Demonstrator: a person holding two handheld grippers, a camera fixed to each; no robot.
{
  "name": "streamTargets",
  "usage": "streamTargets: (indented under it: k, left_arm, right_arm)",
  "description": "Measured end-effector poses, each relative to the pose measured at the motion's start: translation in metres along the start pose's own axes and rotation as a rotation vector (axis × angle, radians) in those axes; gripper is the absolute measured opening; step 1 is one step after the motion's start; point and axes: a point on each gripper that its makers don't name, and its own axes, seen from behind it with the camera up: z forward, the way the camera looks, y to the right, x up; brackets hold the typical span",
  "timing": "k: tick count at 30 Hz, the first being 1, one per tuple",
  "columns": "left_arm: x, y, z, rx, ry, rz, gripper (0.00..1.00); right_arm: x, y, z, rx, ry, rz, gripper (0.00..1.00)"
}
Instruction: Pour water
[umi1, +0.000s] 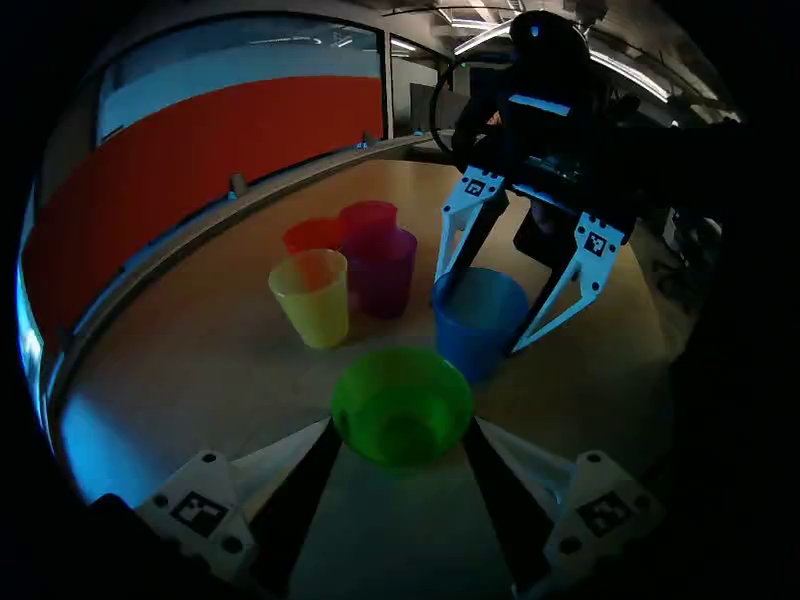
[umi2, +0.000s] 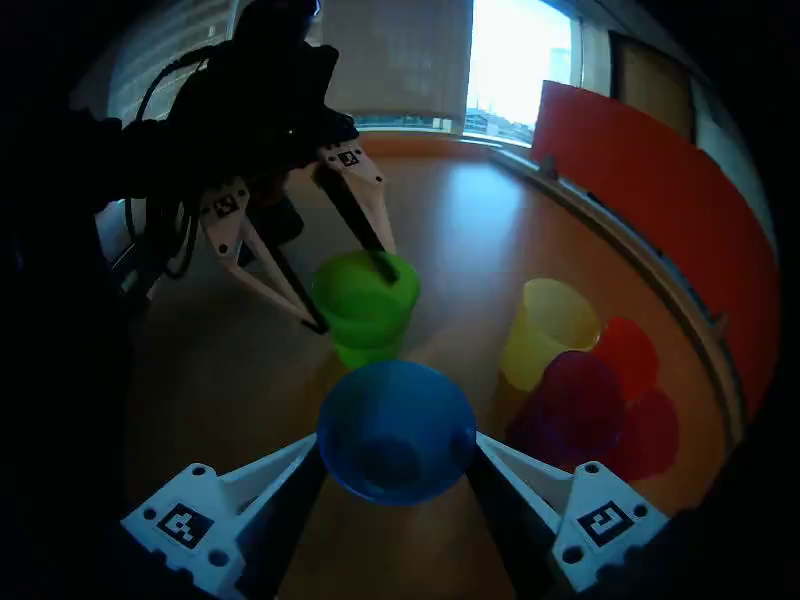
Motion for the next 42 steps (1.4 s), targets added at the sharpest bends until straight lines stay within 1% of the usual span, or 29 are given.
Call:
streamTargets:
  k: [14, 21, 24, 42]
  left_arm:
    - [0.000, -0.002, 0.002, -0.008, 0.001, -0.018, 0.85]
    - [-0.004, -0.002, 0.004, -0.008, -0.013, -0.024, 0.85]
    - [-0.004, -0.003, 0.004, -0.008, -0.015, -0.025, 0.86]
    - [-0.013, -0.006, -0.003, 0.008, -0.045, -0.017, 0.86]
  right_arm:
    - [-0.004, -0.001, -0.001, -0.004, -0.018, 0.000, 0.91]
    - [-0.004, -0.001, -0.002, -0.007, -0.021, -0.003, 0.93]
    - [-0.005, -0.001, -0.002, -0.009, -0.022, -0.002, 0.96]
    - [-0.009, 0.001, -0.009, -0.027, -0.022, 0.009, 0.96]
